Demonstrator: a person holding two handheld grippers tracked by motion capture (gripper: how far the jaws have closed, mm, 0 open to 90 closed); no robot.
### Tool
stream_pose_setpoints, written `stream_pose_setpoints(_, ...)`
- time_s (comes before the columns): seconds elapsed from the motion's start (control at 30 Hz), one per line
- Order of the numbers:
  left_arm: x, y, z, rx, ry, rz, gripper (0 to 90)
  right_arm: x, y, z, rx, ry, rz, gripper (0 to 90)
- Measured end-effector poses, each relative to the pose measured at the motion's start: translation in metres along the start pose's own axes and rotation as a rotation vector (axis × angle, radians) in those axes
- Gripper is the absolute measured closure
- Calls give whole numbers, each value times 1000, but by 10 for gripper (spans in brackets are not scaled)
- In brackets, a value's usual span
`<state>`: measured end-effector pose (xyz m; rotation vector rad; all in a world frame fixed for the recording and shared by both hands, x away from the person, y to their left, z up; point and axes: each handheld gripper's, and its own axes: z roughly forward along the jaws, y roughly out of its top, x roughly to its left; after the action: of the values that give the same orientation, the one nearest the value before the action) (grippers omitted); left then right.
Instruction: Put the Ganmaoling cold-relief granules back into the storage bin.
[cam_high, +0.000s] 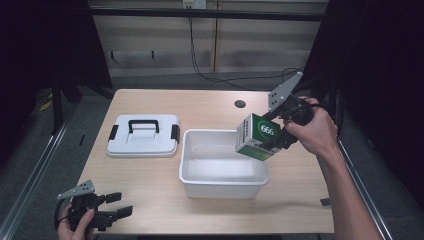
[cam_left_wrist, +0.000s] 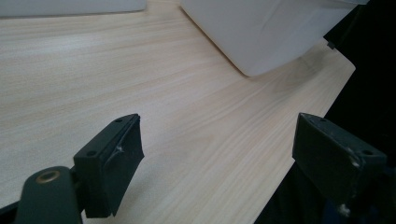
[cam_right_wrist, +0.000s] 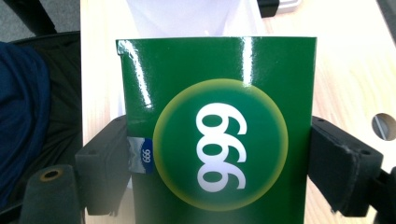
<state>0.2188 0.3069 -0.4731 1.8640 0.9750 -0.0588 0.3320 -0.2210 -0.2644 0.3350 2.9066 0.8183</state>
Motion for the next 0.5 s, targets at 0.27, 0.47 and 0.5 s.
stream_pose_setpoints(0.27, 0, 0, -1, -4, 0, 1, 161, -2, 8, 13, 54, 25, 0, 160)
stream_pose_setpoints(0.47, 0, 0, -1, -4, 2, -1, 160, -3, 18, 24, 110, 28, -23, 160)
stream_pose_setpoints(0.5, 0, 0, -1, -8, 2, -6, 161, -3, 20, 27, 124, 32, -22, 160)
